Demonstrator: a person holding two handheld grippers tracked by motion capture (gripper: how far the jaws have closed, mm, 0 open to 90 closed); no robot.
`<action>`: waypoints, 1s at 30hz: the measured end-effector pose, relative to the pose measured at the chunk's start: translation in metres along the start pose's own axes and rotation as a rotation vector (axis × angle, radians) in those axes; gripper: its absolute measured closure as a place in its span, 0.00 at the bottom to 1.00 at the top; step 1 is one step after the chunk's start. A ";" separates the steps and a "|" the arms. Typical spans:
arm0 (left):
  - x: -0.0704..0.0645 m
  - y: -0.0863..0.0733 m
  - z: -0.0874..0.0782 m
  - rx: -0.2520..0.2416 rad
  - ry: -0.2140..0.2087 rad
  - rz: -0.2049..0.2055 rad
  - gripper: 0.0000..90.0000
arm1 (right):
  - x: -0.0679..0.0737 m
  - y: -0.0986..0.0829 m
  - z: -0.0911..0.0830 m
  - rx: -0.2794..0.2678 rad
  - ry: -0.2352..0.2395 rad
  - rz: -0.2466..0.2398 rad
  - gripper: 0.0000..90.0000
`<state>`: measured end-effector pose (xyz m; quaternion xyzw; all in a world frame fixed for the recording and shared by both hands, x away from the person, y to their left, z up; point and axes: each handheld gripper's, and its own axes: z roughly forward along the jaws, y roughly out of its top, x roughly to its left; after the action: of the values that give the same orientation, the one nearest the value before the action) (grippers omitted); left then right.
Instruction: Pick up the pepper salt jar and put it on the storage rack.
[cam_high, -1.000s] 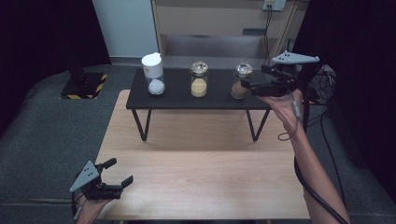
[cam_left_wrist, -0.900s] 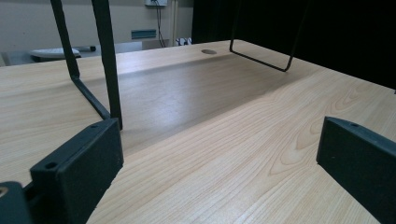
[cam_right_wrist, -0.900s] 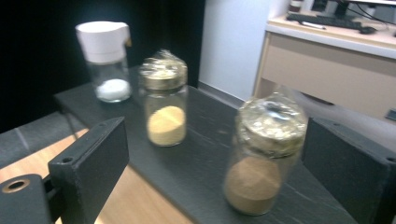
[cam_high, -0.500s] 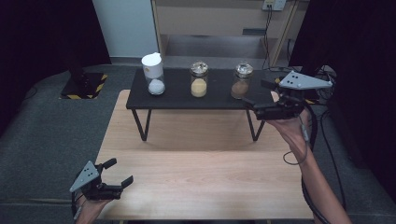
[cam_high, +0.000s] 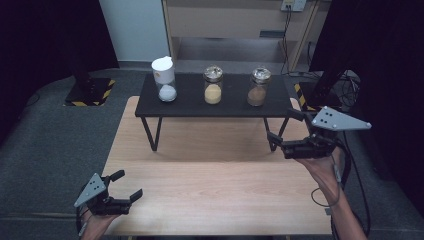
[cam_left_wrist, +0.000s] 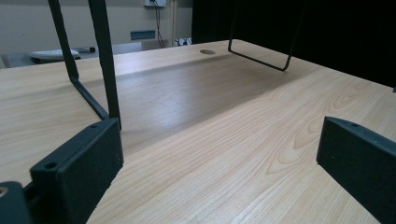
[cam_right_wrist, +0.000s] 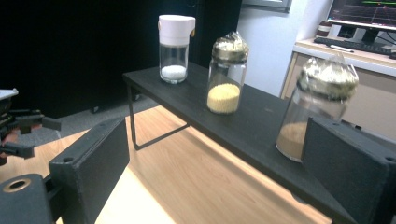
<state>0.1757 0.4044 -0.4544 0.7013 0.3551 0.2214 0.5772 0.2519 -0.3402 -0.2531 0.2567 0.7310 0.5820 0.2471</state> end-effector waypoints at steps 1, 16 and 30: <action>0.000 0.000 0.000 -0.001 -0.001 -0.001 0.00 | 0.001 -0.003 -0.002 0.001 0.001 0.007 0.09; 0.001 -0.002 -0.001 -0.013 -0.011 -0.005 0.00 | 0.022 -0.048 -0.021 0.028 -0.060 0.013 0.08; 0.002 -0.002 -0.001 -0.015 -0.015 -0.008 0.00 | 0.044 -0.095 -0.033 0.050 -0.160 0.031 0.08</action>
<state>0.1761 0.4067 -0.4564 0.6971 0.3519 0.2166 0.5860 0.1892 -0.3532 -0.3420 0.3197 0.7191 0.5450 0.2893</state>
